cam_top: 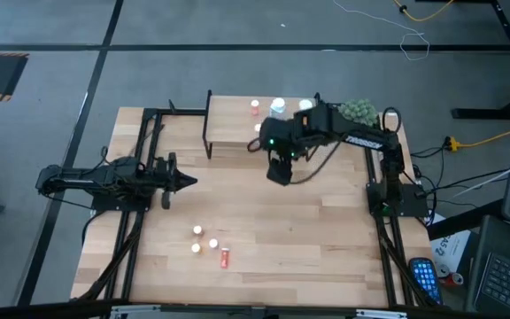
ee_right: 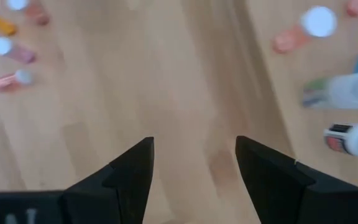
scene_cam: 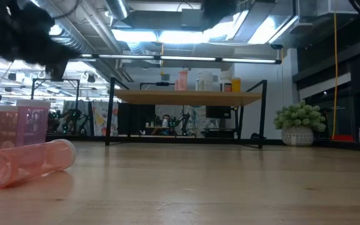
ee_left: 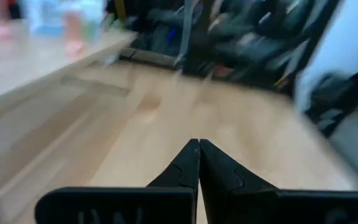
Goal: Pick and place medicine bottles onto shelf by color
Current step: Put the small light orange pill bottle on the shelf
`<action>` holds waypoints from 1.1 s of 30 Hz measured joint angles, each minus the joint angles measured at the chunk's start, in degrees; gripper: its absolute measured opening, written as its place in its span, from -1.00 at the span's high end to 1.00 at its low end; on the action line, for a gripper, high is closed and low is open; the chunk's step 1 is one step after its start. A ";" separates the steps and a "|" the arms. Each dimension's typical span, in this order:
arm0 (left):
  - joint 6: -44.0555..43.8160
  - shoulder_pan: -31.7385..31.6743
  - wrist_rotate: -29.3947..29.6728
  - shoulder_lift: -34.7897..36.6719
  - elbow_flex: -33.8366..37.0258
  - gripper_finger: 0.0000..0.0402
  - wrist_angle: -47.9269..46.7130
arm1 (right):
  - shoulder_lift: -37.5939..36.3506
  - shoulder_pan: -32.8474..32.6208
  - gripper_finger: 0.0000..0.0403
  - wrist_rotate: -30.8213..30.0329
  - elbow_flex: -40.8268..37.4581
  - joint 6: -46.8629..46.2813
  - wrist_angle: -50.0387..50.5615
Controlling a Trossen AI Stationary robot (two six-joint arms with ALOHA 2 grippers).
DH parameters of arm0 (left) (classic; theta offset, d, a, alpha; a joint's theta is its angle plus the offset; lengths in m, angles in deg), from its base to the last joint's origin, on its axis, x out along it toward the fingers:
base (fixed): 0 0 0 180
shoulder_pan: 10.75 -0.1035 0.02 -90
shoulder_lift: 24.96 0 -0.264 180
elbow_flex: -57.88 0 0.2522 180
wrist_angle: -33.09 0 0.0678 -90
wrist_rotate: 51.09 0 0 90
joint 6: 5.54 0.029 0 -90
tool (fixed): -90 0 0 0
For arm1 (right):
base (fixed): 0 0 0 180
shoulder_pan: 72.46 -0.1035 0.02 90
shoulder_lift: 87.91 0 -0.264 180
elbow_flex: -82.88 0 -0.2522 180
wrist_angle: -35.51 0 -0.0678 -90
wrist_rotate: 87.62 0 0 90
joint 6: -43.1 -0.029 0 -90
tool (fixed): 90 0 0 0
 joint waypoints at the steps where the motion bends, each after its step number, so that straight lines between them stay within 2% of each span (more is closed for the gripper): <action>1: -1.29 0.00 -1.73 0.02 0.00 1.00 3.25 | -0.10 -0.99 -0.14 -0.02 0.00 0.06 -0.04; 5: -5.50 0.00 -8.62 0.07 -0.12 0.91 13.16 | -0.35 -4.53 -0.14 -0.17 0.02 0.20 -0.04; 10: -10.23 0.00 -13.35 -0.47 -2.81 0.65 11.65 | -0.57 -8.33 -0.14 -5.02 0.02 -0.28 -0.06; 14: -12.56 0.00 -18.12 -2.70 -5.64 0.47 11.39 | -0.57 -11.17 -0.14 -5.66 0.02 -1.30 -0.06; 18: -12.52 0.02 -22.54 -7.61 -8.89 0.41 11.22 | -0.85 -13.98 -0.14 -5.64 0.02 -1.33 -0.06; 24: -11.25 1.53 -23.91 -17.95 -14.33 0.42 8.25 | -4.10 -17.78 -0.14 -7.66 -1.25 -3.06 -0.24; 29: -11.36 5.77 -26.06 -24.13 -20.54 0.42 0.52 | -12.72 -20.52 -0.14 -12.46 -10.51 -3.54 -0.13; 33: -11.39 9.24 -24.68 -26.85 -23.06 0.42 0.06 | -22.92 -22.98 -0.14 -13.63 -23.36 -10.75 -0.39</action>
